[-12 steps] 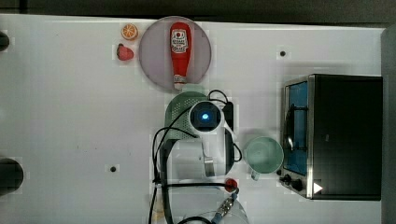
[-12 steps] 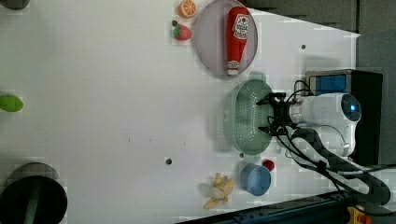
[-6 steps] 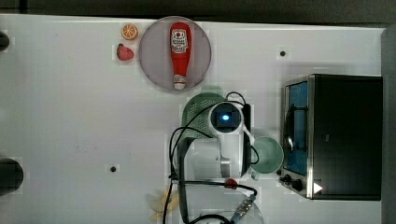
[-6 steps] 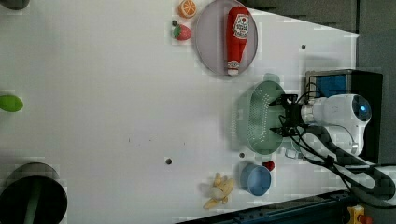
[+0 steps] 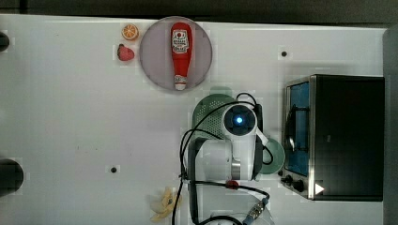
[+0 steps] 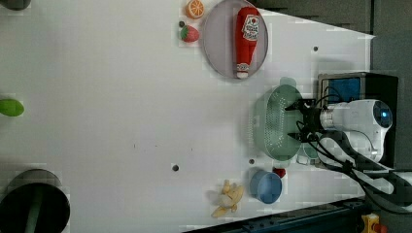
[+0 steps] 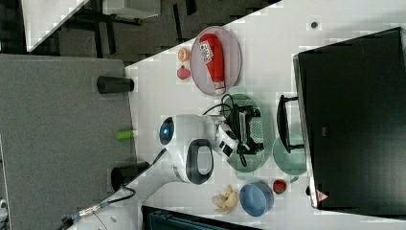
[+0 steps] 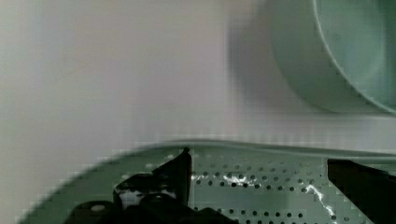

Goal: Drag strainer left to right.

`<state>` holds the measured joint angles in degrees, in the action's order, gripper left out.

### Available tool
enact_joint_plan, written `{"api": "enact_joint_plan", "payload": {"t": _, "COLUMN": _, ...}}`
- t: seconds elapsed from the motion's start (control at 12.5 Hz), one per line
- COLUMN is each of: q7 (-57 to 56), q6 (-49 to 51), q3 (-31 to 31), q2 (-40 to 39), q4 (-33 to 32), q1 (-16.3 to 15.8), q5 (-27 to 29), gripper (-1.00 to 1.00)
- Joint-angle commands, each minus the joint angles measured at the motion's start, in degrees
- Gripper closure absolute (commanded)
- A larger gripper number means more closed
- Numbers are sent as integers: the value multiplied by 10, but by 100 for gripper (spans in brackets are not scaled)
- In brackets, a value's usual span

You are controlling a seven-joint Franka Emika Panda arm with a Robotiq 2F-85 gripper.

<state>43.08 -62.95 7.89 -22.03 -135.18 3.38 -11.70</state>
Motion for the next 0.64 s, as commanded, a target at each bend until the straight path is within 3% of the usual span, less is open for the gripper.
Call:
{"api": "enact_joint_plan", "payload": {"t": 0.08, "q7": -75, "q6": 13, "q3": -13, "q2": 34, "q4": 1, "q1": -4, "q5": 0, "gripper": -100}}
{"api": "enact_joint_plan", "payload": {"t": 0.4, "q7": -323, "q6": 47, "q3": -42, "q2": 137, "q4": -5, "q1": -4, "q5": 3, "gripper": -100}}
{"api": "enact_joint_plan", "payload": {"t": 0.64, "q7": -347, "q6": 144, "q3": -53, "q2": 233, "q4": 13, "q1": -5, "q5": 15, "gripper": -100}}
